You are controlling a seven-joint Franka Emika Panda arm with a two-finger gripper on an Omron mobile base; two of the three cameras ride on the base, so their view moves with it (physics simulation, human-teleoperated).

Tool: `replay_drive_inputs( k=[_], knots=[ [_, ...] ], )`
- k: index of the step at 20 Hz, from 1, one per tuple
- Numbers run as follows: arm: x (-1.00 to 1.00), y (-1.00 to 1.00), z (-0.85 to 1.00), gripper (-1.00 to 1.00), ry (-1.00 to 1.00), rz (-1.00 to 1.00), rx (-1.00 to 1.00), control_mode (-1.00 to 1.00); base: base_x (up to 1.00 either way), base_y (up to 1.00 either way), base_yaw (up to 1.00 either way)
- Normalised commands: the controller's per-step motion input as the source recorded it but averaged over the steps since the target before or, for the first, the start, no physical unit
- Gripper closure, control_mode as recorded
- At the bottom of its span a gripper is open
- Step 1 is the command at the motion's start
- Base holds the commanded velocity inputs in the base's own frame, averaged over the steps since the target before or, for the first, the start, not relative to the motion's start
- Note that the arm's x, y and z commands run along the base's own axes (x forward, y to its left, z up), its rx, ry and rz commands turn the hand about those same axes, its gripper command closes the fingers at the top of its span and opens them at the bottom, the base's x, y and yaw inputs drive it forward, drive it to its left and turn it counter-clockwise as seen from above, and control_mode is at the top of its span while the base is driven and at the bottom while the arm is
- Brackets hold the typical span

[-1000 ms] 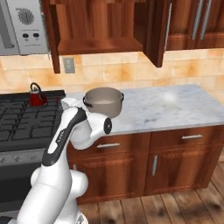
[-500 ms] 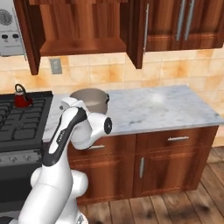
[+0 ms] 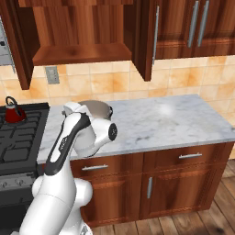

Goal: Pick the kettle from the cabinet and place it on a stove burner. Then pick the pot from the counter and place it on another stove burner. Finally, turn both burners on.

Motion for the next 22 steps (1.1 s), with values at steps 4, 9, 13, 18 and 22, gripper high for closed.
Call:
replay_drive_inputs(
  k=[4, 9, 13, 18, 22],
  knots=[
    [0.00, 0.00, 0.00, -1.00, 0.00, 0.00, 0.00, 1.00, 0.58, 0.00, 0.00],
    [0.00, 0.00, 0.00, -1.00, 0.00, 0.00, 0.00, 1.00, 0.37, 0.00, 0.00],
    [0.00, -0.02, -0.06, -1.00, 0.00, 0.00, 0.00, -1.00, 0.00, 0.00, 0.00],
    [0.03, -0.19, 0.00, -1.00, 0.05, 0.00, 0.00, -1.00, 0.00, 0.00, 0.00],
    [0.16, -0.30, -0.05, -1.00, 0.09, 0.00, -0.05, -1.00, 0.00, 0.00, 0.00]
  ],
)
